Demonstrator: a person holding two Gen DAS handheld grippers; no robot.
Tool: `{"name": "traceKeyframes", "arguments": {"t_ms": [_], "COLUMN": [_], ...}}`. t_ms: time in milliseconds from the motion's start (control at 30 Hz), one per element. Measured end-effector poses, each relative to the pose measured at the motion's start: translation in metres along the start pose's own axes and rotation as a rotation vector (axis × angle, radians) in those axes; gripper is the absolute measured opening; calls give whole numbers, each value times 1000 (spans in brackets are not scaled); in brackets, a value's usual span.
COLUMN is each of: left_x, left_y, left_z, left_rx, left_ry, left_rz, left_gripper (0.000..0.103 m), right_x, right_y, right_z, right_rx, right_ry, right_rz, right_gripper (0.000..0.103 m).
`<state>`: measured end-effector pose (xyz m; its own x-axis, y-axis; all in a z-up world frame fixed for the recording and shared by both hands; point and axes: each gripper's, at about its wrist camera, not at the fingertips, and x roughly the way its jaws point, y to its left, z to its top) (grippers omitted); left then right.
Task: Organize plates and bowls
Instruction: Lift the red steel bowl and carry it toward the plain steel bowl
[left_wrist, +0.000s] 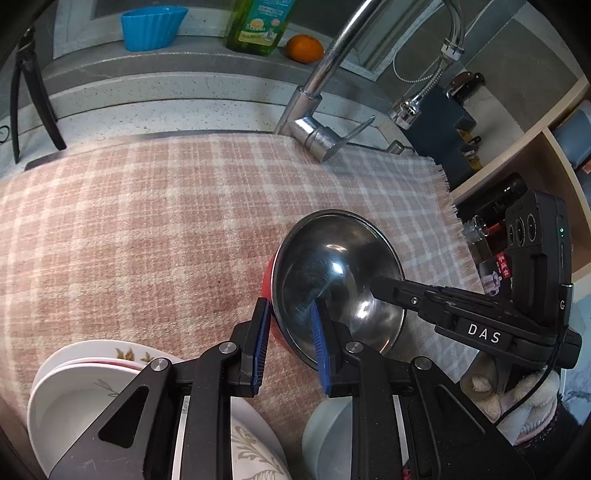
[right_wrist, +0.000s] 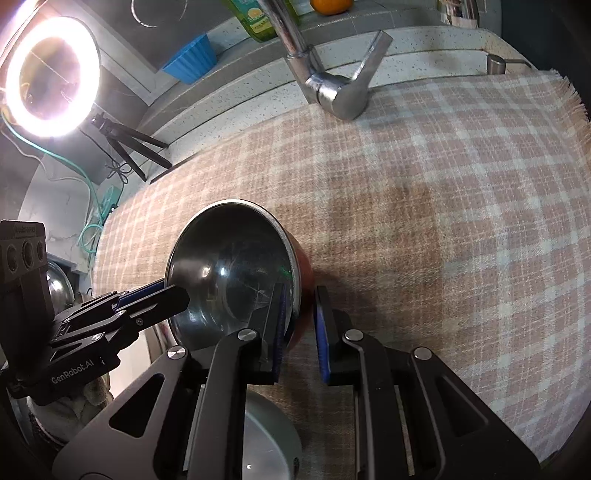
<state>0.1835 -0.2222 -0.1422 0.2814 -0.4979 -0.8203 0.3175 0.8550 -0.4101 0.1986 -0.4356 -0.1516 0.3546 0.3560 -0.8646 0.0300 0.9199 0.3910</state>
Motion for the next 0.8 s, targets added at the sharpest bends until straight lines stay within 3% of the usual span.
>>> {"name": "traceKeyframes", "arguments": {"t_ms": [433,800], "left_x": [-53,-103], "left_y": [7,35], "left_z": [-2,-20], "left_rx": [-9,-44], "left_ry": [-92,-156], "left_rz": [-21,-25], "left_gripper": [20,20], "right_x": [-30,-40], "right_y": [44,98], "right_z": [2,-7], "right_rx": [-57,-107], "right_ry": [-58,-71], "right_rz": [13,47], "right_gripper": [15,15]}}
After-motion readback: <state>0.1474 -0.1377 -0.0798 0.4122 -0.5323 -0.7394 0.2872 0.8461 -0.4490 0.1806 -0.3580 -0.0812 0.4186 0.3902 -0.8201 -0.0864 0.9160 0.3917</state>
